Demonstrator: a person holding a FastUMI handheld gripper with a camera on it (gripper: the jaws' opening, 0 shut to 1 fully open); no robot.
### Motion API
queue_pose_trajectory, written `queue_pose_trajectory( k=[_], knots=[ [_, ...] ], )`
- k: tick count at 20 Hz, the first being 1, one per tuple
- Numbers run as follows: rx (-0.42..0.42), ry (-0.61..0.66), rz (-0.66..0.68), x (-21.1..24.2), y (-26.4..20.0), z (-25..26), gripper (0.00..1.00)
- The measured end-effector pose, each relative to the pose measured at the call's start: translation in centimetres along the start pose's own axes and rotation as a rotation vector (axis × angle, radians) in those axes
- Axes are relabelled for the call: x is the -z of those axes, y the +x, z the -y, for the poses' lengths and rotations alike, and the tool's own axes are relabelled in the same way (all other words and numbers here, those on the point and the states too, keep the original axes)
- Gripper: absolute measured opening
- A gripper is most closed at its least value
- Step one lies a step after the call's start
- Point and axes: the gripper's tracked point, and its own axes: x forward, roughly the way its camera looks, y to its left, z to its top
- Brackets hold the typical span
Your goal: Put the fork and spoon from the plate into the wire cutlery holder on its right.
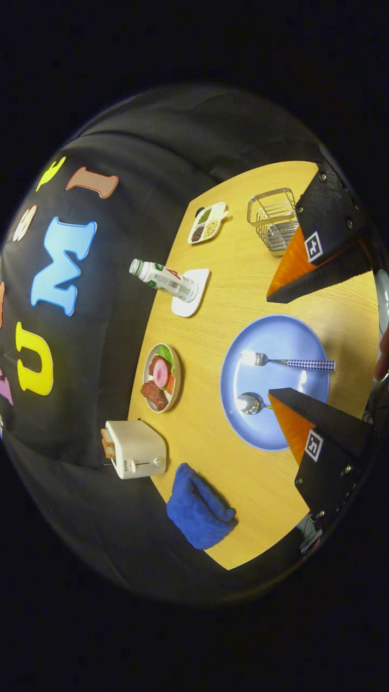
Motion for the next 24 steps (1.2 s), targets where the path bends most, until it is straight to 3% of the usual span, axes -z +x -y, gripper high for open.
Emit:
queue_pose_trajectory(
  k=[6,10,13,15,18,20,21,22,24],
  knots=[
    [-0.022,-0.027,-0.146,3.6,2.2,-0.4,0.94],
    [-0.052,-0.049,-0.249,5.2,2.8,-1.2,0.72],
    [-0.069,-0.051,-0.342,6.9,3.6,-1.6,0.7],
    [-0.08,-0.044,-0.401,6.9,2.8,-1.5,0.22],
    [-0.068,-0.069,-0.458,7.1,3.1,-1.3,0.22],
    [-0.105,-0.083,-0.491,7.0,3.1,-1.9,0.22],
    [-0.09,-0.09,-0.508,8.9,4.2,-1.5,0.22],
    [-0.107,-0.084,-0.53,7.4,3.3,-1.4,0.03],
    [-0.142,-0.079,-0.56,6.8,3.3,-1.4,0.03]
  ],
)
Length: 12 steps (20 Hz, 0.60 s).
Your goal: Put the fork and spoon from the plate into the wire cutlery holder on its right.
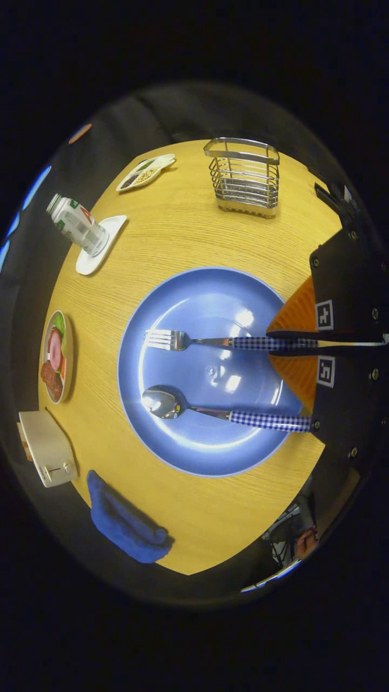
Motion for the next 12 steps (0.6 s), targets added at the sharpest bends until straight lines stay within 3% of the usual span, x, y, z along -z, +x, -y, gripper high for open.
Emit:
queue_pose_trajectory(
  k=[5,12],
  knots=[
    [-0.044,-0.107,-0.067,0.1,-1.6,1.7,0.03],
    [-0.034,-0.22,-0.103,0.6,-4.8,4.3,0.03]
  ],
)
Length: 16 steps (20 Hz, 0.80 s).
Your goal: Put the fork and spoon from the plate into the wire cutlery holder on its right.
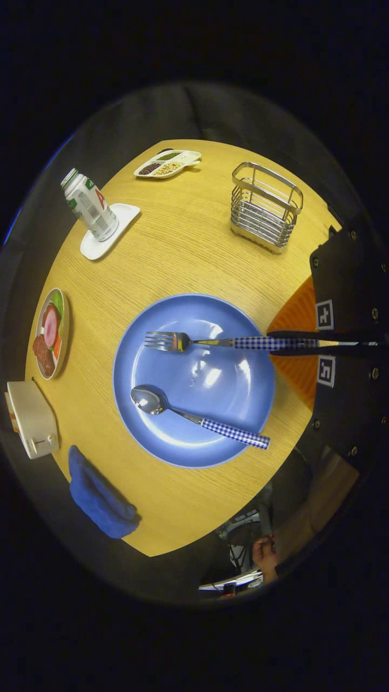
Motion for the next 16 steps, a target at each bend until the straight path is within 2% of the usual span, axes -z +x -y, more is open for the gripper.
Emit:
queue_pose_trajectory(
  k=[5,16],
  knots=[
    [0.056,-0.146,-0.073,2.7,-2.4,2.5,0.03],
    [0.049,-0.12,-0.136,6.8,-7.6,7.2,0.03]
  ],
)
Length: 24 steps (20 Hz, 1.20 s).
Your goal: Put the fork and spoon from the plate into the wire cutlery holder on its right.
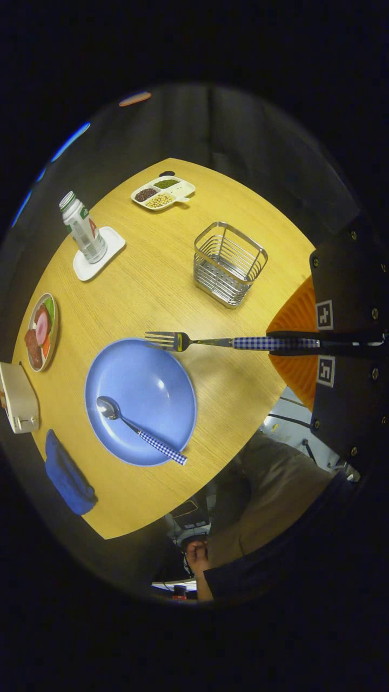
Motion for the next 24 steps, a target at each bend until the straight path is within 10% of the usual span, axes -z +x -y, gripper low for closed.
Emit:
queue_pose_trajectory(
  k=[24],
  knots=[
    [0.029,0.134,-0.193,6.7,-0.1,10.5,0.03]
  ],
)
